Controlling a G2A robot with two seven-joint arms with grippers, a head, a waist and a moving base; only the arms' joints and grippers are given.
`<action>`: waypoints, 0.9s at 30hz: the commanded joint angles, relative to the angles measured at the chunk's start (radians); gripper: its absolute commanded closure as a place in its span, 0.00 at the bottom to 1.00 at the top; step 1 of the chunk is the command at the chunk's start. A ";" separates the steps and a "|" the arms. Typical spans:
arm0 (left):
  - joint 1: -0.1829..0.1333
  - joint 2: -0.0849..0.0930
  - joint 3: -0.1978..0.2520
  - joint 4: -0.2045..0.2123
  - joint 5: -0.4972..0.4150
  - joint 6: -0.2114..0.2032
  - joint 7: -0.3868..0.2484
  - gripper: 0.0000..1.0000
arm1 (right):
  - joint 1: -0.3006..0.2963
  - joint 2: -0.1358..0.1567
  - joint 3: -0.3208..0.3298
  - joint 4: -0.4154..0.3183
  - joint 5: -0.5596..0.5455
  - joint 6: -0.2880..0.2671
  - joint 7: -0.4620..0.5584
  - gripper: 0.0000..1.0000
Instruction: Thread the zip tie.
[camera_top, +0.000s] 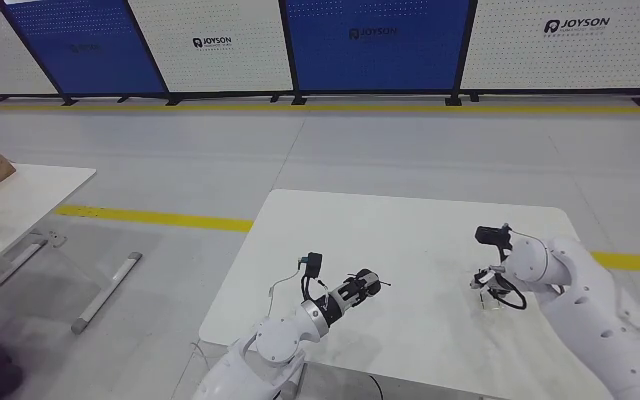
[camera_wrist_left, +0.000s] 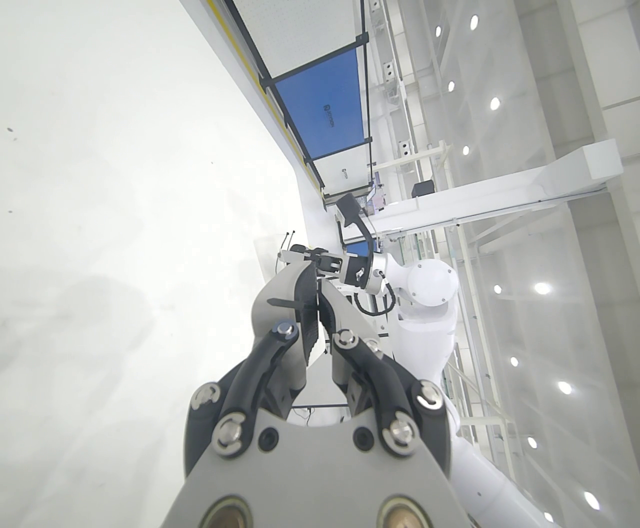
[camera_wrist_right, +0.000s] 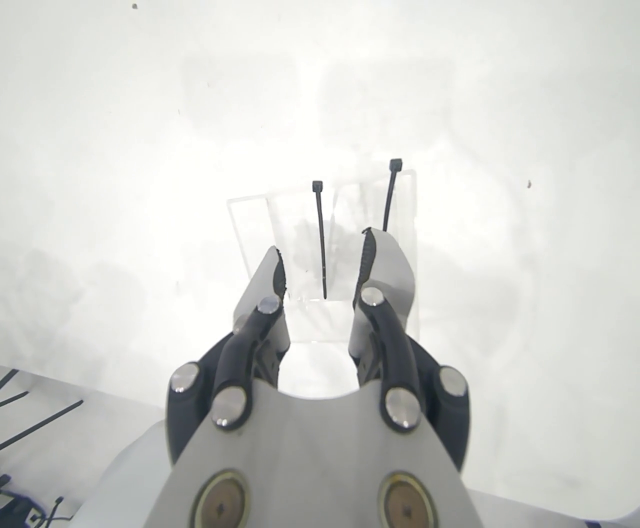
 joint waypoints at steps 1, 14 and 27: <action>0.000 0.000 0.000 0.000 0.000 0.000 0.000 1.00 | 0.005 -0.004 -0.005 0.010 -0.001 0.000 0.002 0.71; 0.000 0.000 0.000 0.000 0.000 0.000 0.000 1.00 | 0.052 -0.047 -0.055 0.107 -0.004 -0.007 0.003 0.75; 0.000 0.000 0.000 0.000 0.000 0.000 0.000 1.00 | 0.091 -0.088 -0.093 0.198 -0.005 -0.019 -0.002 0.91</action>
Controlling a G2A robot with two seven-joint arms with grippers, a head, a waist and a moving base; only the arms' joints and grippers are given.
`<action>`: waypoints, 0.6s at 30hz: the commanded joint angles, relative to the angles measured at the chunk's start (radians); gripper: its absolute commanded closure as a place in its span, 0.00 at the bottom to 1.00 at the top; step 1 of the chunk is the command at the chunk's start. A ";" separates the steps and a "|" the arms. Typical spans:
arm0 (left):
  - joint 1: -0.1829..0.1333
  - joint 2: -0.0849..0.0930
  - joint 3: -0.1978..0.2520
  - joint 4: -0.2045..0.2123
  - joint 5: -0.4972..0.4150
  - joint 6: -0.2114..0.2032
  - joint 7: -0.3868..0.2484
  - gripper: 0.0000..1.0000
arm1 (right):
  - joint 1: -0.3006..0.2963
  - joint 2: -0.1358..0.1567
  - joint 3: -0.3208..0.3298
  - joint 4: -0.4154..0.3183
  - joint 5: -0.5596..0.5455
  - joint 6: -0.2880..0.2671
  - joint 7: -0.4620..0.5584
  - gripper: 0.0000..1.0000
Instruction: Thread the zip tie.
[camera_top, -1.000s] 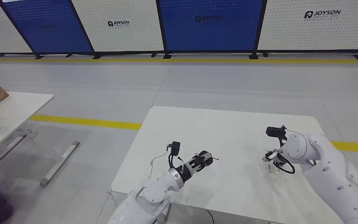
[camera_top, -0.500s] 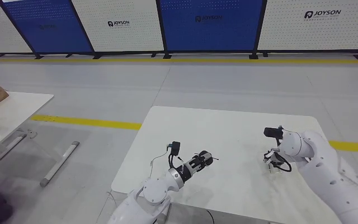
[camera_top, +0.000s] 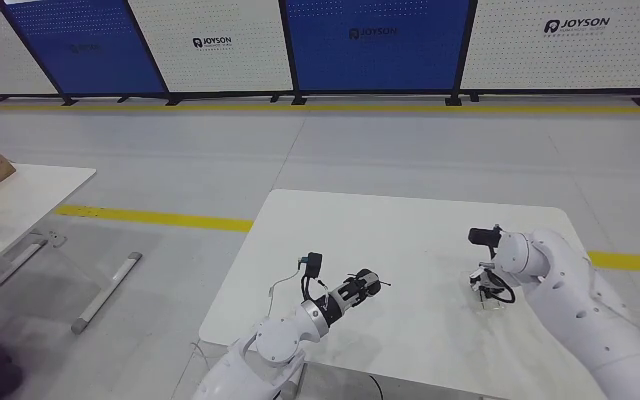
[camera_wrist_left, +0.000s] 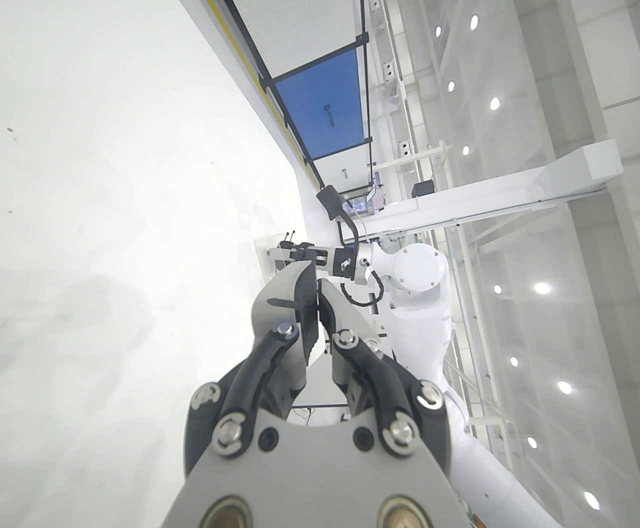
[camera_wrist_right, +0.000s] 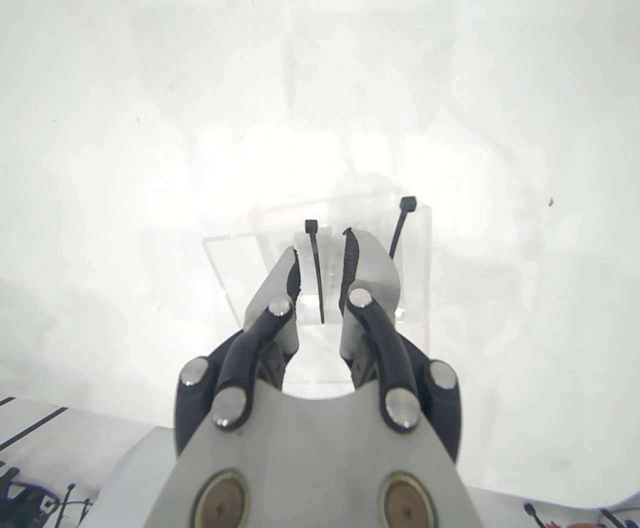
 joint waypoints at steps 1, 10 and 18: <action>0.000 0.000 0.000 0.000 0.000 0.000 0.000 1.00 | 0.005 -0.005 -0.003 0.010 -0.001 -0.001 0.000 1.00; 0.000 0.000 0.000 0.000 0.000 0.000 0.000 1.00 | -0.002 -0.009 0.007 -0.001 -0.025 -0.005 -0.005 1.00; 0.000 0.000 0.000 0.000 0.000 0.000 0.000 1.00 | -0.092 0.041 0.106 -0.155 -0.066 -0.013 -0.007 1.00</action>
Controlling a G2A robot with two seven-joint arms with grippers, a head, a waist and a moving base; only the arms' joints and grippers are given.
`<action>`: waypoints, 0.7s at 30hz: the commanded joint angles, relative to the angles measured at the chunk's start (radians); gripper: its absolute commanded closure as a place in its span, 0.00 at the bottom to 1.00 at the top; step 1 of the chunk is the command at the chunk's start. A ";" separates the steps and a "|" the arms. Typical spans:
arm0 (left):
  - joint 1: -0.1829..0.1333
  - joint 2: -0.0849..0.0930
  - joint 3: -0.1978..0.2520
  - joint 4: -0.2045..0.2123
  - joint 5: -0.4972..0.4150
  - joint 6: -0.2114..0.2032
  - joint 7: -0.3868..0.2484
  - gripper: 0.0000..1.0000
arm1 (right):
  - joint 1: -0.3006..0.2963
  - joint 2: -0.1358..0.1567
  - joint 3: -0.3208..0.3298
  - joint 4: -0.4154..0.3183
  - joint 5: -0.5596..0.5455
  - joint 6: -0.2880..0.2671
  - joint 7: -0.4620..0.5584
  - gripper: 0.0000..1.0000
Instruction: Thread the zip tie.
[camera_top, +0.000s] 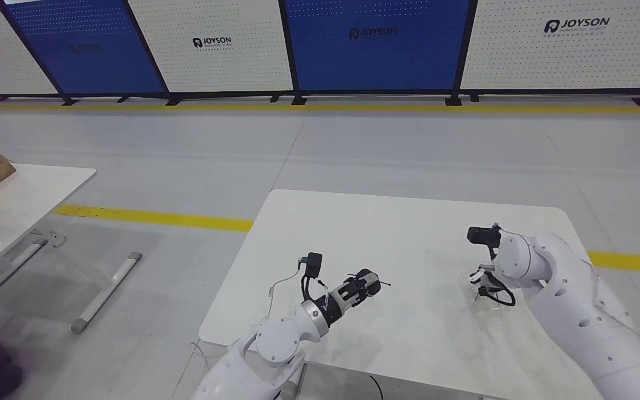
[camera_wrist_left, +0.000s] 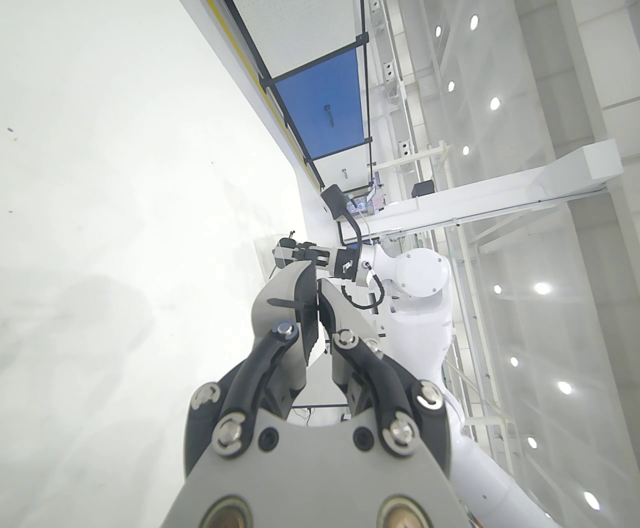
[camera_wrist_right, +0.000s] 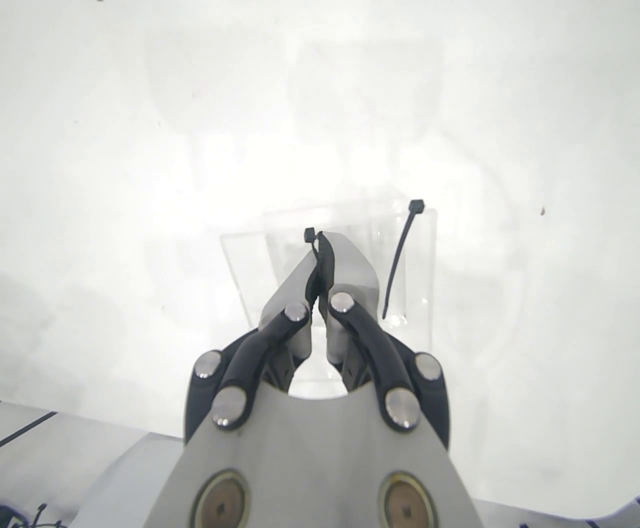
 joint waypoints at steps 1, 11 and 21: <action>0.000 0.000 0.000 0.000 0.000 0.000 0.000 1.00 | -0.036 0.020 0.045 -0.059 -0.007 -0.001 0.003 1.00; 0.000 0.000 0.000 0.000 0.000 0.000 0.000 1.00 | -0.367 0.118 0.432 -0.443 0.096 0.006 -0.182 1.00; 0.000 0.000 0.000 0.000 0.000 0.000 0.000 1.00 | -0.490 0.132 0.545 -0.530 0.195 -0.071 -0.263 1.00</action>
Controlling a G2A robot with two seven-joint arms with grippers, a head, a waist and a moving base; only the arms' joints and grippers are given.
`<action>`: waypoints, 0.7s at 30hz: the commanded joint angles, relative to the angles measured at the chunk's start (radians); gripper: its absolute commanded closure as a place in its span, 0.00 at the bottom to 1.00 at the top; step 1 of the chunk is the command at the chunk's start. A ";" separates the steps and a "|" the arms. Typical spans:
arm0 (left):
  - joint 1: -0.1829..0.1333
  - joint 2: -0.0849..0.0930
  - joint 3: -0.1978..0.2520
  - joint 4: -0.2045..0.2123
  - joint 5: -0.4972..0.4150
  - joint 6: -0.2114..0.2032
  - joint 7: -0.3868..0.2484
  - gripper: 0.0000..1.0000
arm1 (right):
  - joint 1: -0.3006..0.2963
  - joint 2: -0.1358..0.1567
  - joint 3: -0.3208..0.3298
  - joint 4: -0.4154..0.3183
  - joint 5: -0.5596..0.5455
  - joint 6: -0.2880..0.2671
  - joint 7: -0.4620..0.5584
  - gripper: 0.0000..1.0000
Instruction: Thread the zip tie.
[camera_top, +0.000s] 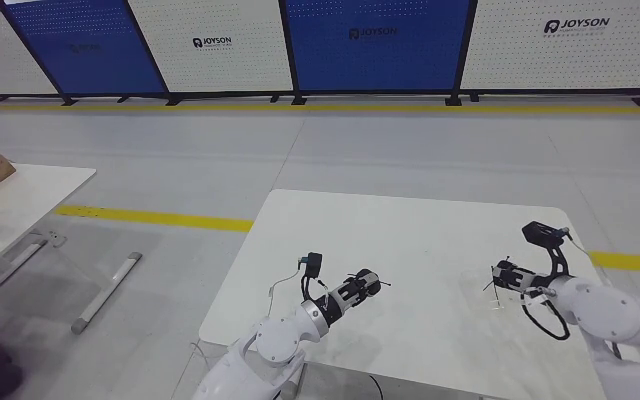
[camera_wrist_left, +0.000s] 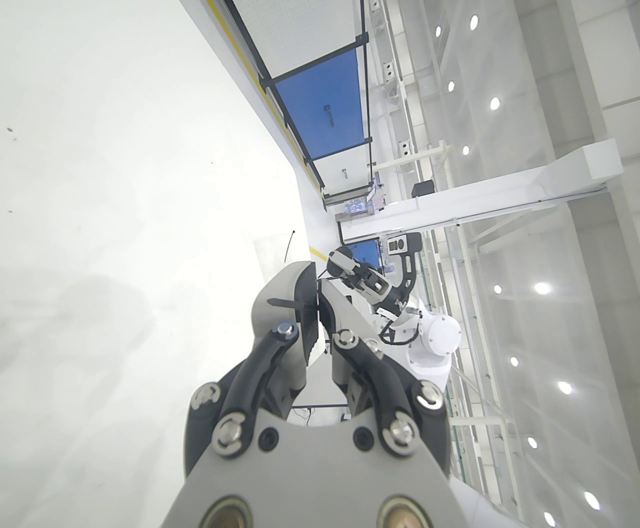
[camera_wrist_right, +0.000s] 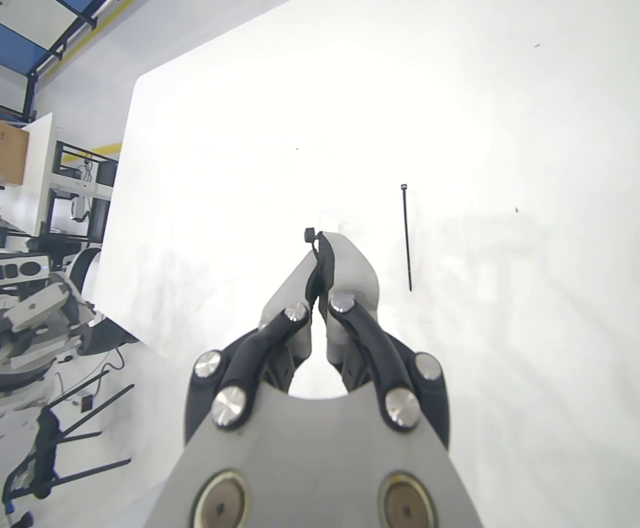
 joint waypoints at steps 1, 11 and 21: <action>0.000 0.000 0.000 0.000 0.000 0.000 0.000 1.00 | 0.000 0.000 0.000 0.000 0.000 0.000 0.000 1.00; 0.000 0.000 0.000 0.000 0.000 0.000 0.000 1.00 | -0.019 -0.004 0.000 -0.023 0.031 -0.029 -0.067 1.00; 0.000 0.000 0.000 0.000 0.000 0.000 0.000 1.00 | -0.146 -0.020 0.039 -0.276 0.193 -0.042 -0.332 1.00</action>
